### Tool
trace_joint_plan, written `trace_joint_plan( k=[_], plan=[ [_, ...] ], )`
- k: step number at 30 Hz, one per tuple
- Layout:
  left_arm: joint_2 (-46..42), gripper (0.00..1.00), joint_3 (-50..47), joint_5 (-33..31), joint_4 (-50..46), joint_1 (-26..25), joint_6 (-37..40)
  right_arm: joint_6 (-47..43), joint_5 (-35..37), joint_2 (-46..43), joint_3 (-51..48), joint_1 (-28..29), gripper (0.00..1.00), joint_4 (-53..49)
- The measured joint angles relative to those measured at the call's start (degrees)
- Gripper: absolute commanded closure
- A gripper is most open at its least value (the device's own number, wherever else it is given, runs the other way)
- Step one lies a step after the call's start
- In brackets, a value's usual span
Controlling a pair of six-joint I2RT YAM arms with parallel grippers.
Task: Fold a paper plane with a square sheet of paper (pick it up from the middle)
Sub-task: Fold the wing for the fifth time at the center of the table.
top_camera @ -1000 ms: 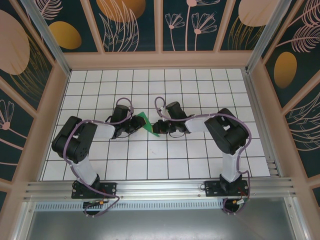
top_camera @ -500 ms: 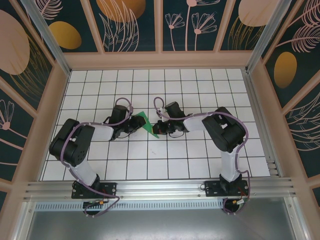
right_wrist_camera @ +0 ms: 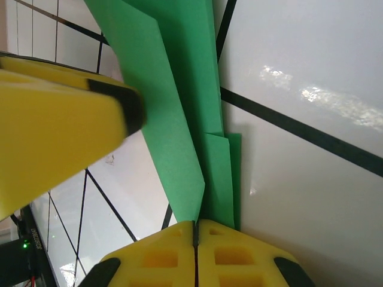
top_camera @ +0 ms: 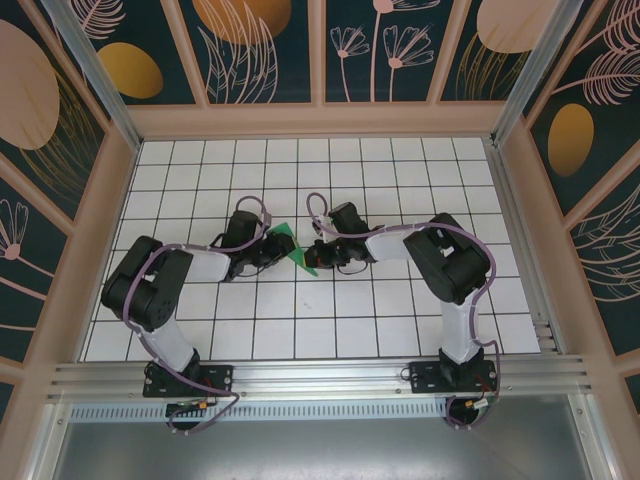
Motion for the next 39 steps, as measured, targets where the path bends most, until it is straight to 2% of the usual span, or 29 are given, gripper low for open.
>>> trace_joint_plan(
  k=[5, 20, 27, 32, 39],
  plan=[
    [1.0, 0.72, 1.1, -1.6, -2.6, -0.2, 0.1, -0.2, -0.3, -0.3, 0.2, 0.0, 0.87, -0.4],
    [1.0, 0.73, 2.2, -2.9, -5.0, -0.5, 0.3, -1.1, -0.4, -3.4, -2.1, 0.3, 0.84, -3.2],
    [1.0, 0.73, 2.2, -3.0, -5.1, -0.5, 0.3, -1.1, -0.5, -4.5, -4.0, 0.7, 0.92, -3.1],
    [1.0, 0.73, 2.2, -3.0, -5.1, -0.5, 0.3, -1.1, 0.1, -4.5, -4.2, 0.7, 0.93, -3.1],
    [1.0, 0.73, 2.2, -3.0, -5.1, -0.6, 0.3, -2.2, 1.2, -5.6, -4.2, 0.7, 0.80, -5.0]
  ],
)
